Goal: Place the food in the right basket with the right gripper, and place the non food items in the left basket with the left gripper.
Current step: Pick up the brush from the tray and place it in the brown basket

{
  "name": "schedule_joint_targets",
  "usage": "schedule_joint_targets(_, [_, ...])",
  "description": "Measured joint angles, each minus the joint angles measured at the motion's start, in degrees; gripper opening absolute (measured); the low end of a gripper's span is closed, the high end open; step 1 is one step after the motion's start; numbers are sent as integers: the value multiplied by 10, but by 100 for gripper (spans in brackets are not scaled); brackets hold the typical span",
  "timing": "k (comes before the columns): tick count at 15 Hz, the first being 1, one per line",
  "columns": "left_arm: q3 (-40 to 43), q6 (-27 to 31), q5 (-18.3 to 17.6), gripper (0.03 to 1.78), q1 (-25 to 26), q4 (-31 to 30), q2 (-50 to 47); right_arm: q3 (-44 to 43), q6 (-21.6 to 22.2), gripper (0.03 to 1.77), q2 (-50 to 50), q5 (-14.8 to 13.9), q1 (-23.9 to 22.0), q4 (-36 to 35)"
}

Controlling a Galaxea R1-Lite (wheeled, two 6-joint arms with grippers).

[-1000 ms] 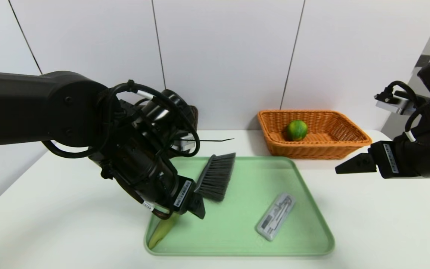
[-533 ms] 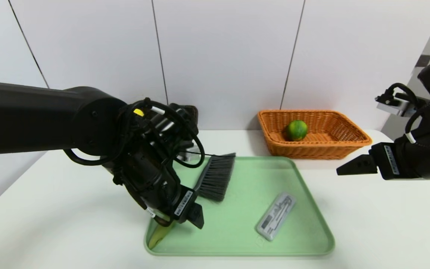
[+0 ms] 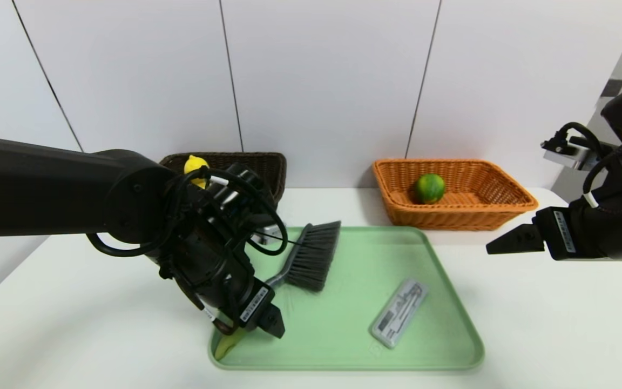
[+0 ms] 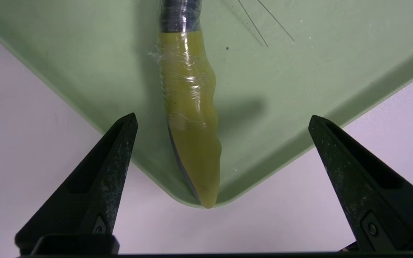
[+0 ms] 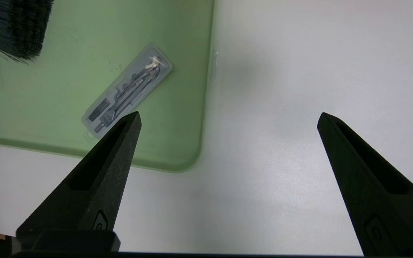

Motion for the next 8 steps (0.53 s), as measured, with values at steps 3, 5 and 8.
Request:
schedule_joint_targets(3, [1,13,-1,169,9,-1,-1,1,0,170,1,0,0,0])
schedule_joint_targets(5, [3,14,-1,169,11,-2,2,3,0,170,1,0,0,0])
schedule_joint_targets(8, [3,14,-9,169,15,-9,6,5,0,170,3,0,0,0])
